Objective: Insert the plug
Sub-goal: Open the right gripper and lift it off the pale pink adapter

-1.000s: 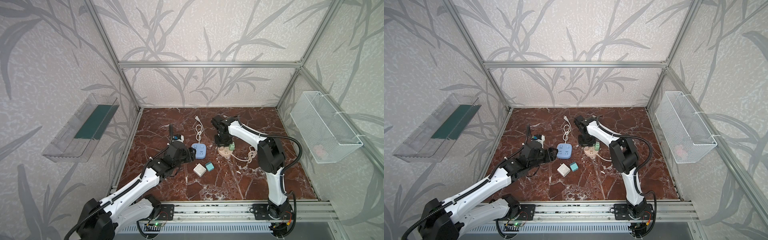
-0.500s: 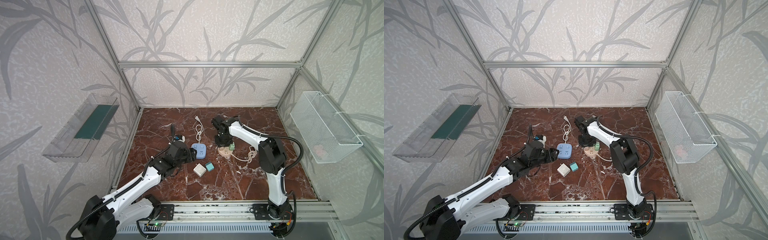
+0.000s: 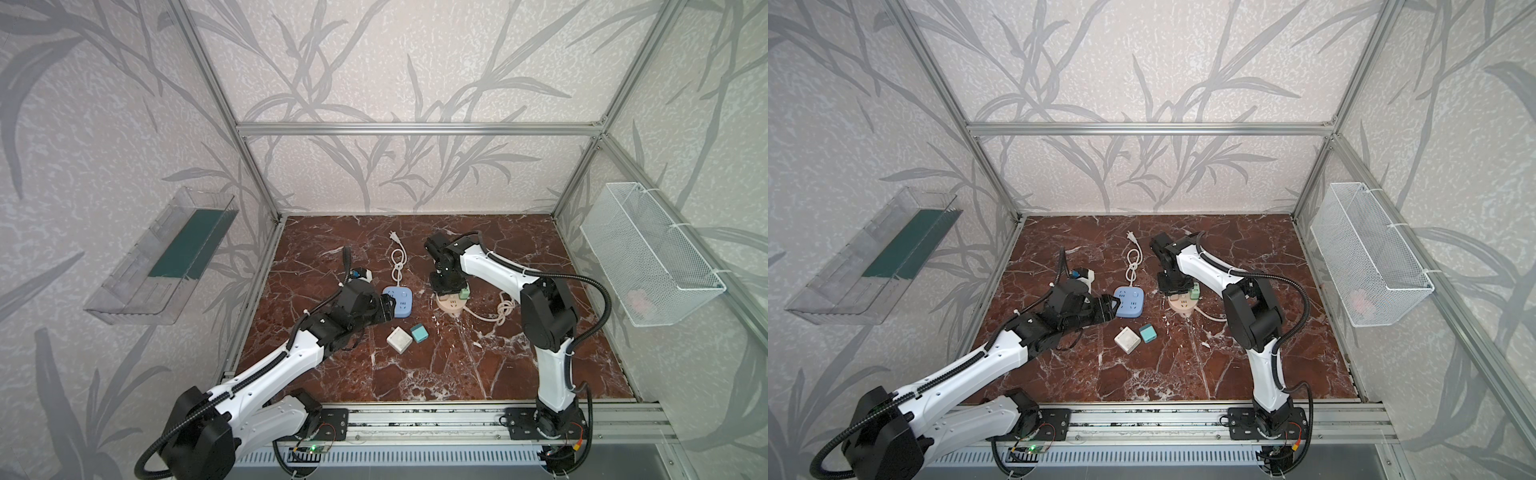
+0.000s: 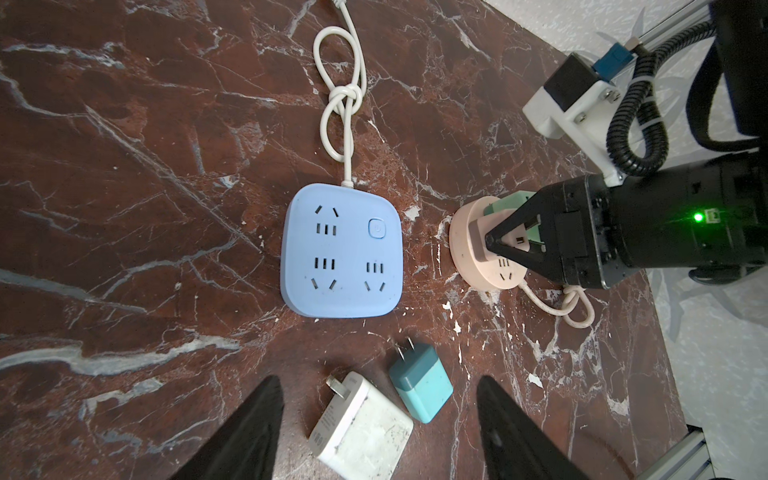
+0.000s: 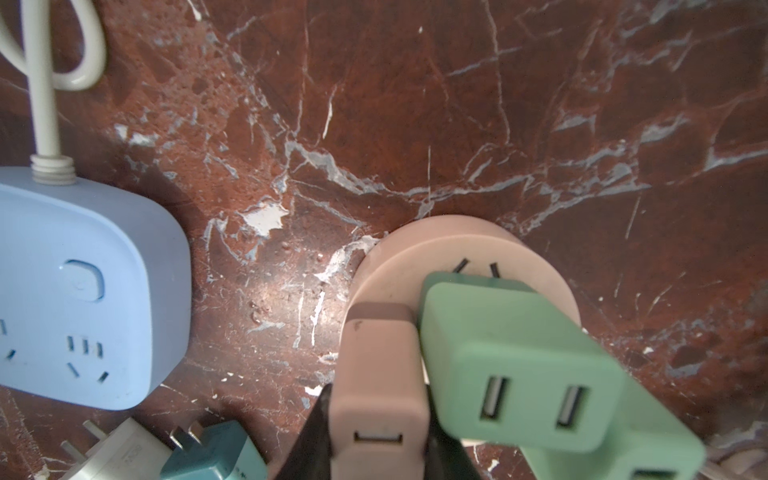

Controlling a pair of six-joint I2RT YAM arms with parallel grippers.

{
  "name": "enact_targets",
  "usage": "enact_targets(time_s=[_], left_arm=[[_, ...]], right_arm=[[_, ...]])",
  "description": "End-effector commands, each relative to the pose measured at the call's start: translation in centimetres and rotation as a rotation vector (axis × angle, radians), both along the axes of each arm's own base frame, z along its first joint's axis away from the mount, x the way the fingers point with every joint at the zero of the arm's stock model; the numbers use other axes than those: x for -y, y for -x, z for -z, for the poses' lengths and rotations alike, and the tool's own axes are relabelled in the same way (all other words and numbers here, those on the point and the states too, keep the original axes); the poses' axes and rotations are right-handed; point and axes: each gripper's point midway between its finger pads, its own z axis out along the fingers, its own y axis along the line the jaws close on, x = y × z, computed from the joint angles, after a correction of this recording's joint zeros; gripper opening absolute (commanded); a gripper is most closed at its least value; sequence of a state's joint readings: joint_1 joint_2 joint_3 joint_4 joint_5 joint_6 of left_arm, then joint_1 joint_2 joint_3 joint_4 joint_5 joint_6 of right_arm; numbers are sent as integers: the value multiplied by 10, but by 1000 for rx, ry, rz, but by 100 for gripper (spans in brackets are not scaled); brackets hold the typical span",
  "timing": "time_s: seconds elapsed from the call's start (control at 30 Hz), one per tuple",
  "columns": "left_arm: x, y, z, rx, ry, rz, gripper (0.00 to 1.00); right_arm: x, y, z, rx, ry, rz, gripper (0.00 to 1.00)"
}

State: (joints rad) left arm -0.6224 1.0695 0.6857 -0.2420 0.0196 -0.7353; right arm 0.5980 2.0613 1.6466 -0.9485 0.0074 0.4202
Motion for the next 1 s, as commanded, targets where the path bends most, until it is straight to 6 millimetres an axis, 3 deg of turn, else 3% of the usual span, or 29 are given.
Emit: enact_targets(time_s=[0.0, 0.17, 0.5, 0.77, 0.97], left_arm=[[1, -6, -16, 33, 25, -14, 72], [1, -6, -15, 31, 27, -18, 72], [-1, -6, -13, 34, 23, -25, 72], [-1, -4, -13, 33, 26, -28, 72], [-3, -3, -10, 27, 22, -35, 72]], right_arm=[[34, 54, 50, -270, 130, -19, 11], [29, 50, 34, -234, 96, -11, 26], [23, 44, 12, -169, 36, -9, 39], [23, 47, -11, -131, 5, -10, 42], [25, 62, -39, -72, -65, -18, 43]])
